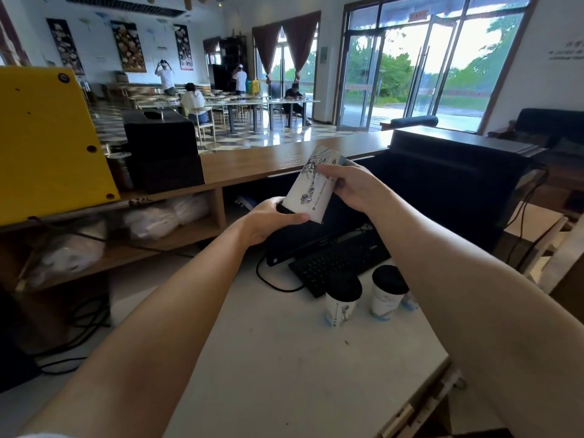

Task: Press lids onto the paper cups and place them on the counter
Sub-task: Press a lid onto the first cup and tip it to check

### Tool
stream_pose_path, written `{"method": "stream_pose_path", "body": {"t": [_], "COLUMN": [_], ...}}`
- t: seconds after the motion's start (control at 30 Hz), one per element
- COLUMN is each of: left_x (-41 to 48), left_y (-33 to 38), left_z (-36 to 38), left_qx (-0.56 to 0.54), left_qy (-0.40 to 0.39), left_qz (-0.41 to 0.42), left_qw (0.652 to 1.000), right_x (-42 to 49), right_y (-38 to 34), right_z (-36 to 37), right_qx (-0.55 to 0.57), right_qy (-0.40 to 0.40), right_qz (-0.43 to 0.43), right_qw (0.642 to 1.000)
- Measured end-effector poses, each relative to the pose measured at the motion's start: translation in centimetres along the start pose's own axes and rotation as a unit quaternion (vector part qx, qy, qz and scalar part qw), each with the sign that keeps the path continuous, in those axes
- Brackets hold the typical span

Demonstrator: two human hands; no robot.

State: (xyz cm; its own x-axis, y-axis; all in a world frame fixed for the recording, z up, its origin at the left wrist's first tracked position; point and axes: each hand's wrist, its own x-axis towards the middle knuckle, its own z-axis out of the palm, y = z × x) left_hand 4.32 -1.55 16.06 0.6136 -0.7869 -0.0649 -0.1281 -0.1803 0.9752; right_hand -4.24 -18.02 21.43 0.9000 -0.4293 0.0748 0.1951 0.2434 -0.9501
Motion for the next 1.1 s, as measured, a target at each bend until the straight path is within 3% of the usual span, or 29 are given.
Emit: {"method": "stream_pose_path", "body": {"t": [0.5,0.77,0.9,1.0,1.1], "left_x": [2.3,2.9,3.1,2.4,0.9], "left_y": [-4.2,-5.2,-4.9,-4.7,-5.0], "left_z": [1.1,1.1,1.4,3.0,6.4], "left_qx": [0.11,0.132,0.057,-0.155,-0.46], "left_qy": [-0.034,-0.03,-0.019,0.006,-0.015], "left_qz": [0.004,0.012,0.009,-0.003,-0.074], "left_qw": [0.993,0.991,0.998,0.988,0.885], "right_x": [0.4,0.4,0.7,0.7,0.2], "right_y": [2.3,3.1,1.8,-0.2,-1.6], "right_z": [0.5,0.2,0.4,0.7,1.0], "right_qx": [-0.224,-0.243,-0.243,-0.23,-0.197], "right_qy": [-0.021,-0.024,-0.035,-0.037,-0.03], "right_qz": [-0.005,-0.007,-0.013,-0.02,-0.032], "right_qw": [0.974,0.97,0.969,0.972,0.979]}}
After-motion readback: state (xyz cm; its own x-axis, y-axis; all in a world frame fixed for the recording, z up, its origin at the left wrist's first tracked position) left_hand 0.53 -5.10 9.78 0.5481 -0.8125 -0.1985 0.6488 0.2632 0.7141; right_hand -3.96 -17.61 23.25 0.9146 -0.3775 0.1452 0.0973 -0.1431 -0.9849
